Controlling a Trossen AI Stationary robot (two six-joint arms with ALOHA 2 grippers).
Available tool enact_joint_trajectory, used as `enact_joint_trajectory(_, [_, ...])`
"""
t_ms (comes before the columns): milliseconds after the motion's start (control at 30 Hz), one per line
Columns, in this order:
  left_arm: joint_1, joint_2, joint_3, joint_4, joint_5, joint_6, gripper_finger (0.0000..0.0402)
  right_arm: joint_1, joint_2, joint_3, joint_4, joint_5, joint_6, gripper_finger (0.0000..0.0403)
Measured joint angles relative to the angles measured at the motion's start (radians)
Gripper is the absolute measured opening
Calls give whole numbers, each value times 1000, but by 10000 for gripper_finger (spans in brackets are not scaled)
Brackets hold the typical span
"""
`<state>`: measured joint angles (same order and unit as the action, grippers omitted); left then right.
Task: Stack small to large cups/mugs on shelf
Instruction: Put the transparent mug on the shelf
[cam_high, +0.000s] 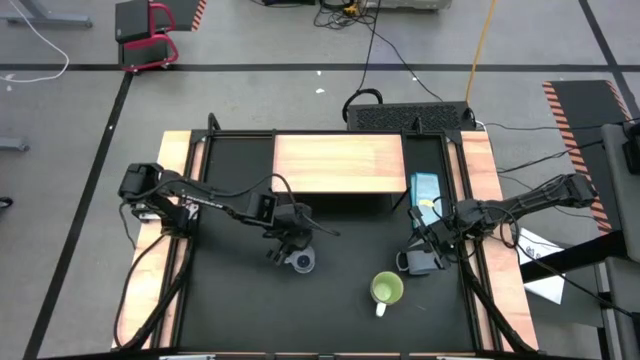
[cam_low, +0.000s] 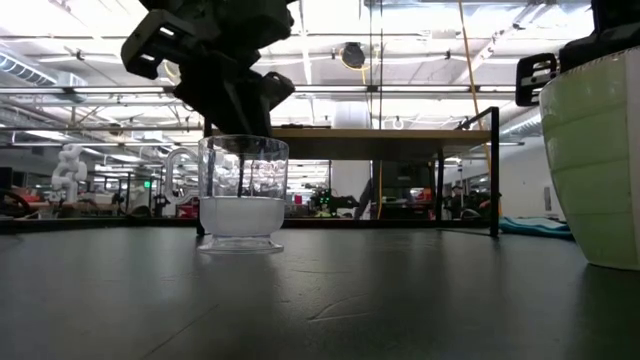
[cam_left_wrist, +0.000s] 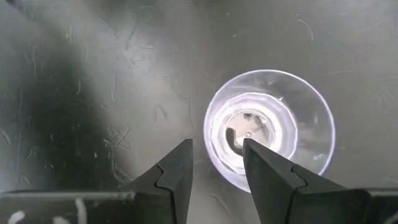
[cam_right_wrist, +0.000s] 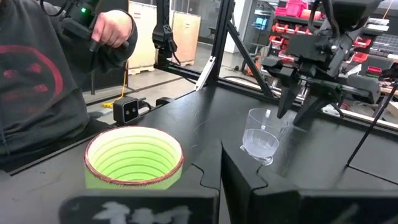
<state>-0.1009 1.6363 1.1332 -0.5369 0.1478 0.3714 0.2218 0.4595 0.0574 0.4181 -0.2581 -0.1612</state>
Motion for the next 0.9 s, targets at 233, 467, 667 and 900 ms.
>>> enact_joint_trajectory(233, [-1, 10, 0, 1, 0, -20, 143, 0, 0, 0, -5, 0, 0, 0])
enact_joint_trajectory(467, [-1, 10, 0, 18, 0, -34, 143, 0, 0, -1, -12, 0, 0, 0])
enact_joint_trajectory(667, [-5, 29, 0, 2, 0, -39, 143, 0, 2, -1, -12, 0, 0, 0])
enact_joint_trajectory(900, [-7, 21, 0, 24, 0, -29, 143, 0, 2, -1, -16, 0, 0, 0])
